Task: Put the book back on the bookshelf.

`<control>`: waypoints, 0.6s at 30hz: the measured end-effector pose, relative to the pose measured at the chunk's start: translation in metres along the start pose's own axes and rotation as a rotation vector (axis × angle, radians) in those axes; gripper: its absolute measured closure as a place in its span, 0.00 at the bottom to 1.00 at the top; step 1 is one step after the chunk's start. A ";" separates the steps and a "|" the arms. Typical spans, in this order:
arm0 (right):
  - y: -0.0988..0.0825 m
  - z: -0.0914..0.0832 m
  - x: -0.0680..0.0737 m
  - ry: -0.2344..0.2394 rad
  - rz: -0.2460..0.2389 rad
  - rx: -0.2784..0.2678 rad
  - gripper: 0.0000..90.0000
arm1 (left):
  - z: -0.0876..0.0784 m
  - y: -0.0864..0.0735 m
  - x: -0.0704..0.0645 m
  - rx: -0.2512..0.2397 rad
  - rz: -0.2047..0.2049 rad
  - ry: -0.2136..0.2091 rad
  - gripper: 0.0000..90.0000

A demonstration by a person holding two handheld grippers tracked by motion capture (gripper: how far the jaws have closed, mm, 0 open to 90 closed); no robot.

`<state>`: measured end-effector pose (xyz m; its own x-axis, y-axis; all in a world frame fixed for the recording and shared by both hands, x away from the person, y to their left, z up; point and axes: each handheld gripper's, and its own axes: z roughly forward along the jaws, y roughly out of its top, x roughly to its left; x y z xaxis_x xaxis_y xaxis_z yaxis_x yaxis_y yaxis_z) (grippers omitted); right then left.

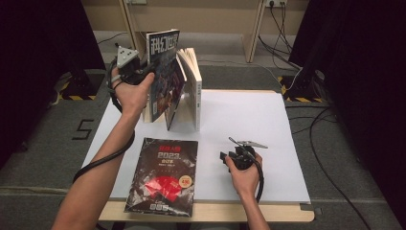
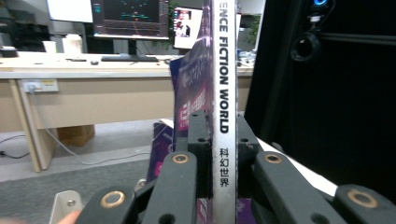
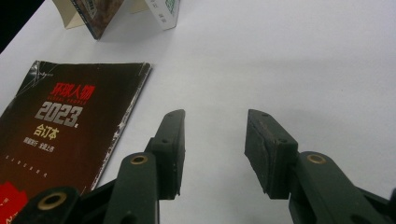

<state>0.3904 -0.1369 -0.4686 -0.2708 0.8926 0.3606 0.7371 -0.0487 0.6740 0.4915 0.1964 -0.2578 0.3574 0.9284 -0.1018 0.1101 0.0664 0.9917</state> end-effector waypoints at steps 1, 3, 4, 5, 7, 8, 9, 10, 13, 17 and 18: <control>0.000 0.000 0.000 0.000 0.000 0.001 0.65 | 0.002 -0.003 0.002 0.002 -0.001 0.007 0.91; -0.001 0.001 0.000 0.000 -0.003 0.004 0.65 | 0.007 -0.011 0.006 0.006 -0.007 0.021 0.91; -0.001 0.002 0.001 0.002 -0.001 0.005 0.65 | 0.010 -0.015 0.008 0.008 -0.010 0.028 0.91; -0.001 0.002 0.000 0.000 -0.011 0.004 0.65 | 0.013 -0.019 0.010 0.014 -0.010 0.036 0.91; -0.002 0.003 0.001 0.002 -0.006 0.012 0.65 | 0.019 -0.028 0.014 0.021 -0.002 0.054 0.91; -0.002 0.003 0.001 0.002 -0.009 0.014 0.65 | 0.021 -0.032 0.016 0.025 0.011 0.063 0.91; -0.002 0.003 0.001 0.003 -0.009 0.014 0.65 | 0.024 -0.036 0.017 0.025 0.019 0.069 0.91; -0.002 0.004 0.001 0.003 -0.009 0.012 0.65 | 0.026 -0.040 0.018 0.026 0.022 0.074 0.91; -0.002 0.004 0.001 0.000 -0.007 0.015 0.65 | 0.032 -0.049 0.021 0.029 0.021 0.086 0.91; -0.003 0.005 0.000 0.001 -0.001 0.022 0.65 | 0.038 -0.062 0.024 0.045 0.044 0.110 0.91; -0.003 0.005 0.001 0.002 0.000 0.023 0.65 | 0.039 -0.065 0.025 0.054 0.045 0.112 0.91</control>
<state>0.3910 -0.1339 -0.4741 -0.2719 0.8917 0.3619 0.7514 -0.0382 0.6587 0.5296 0.2006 -0.3284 0.2572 0.9653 -0.0446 0.1471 0.0065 0.9891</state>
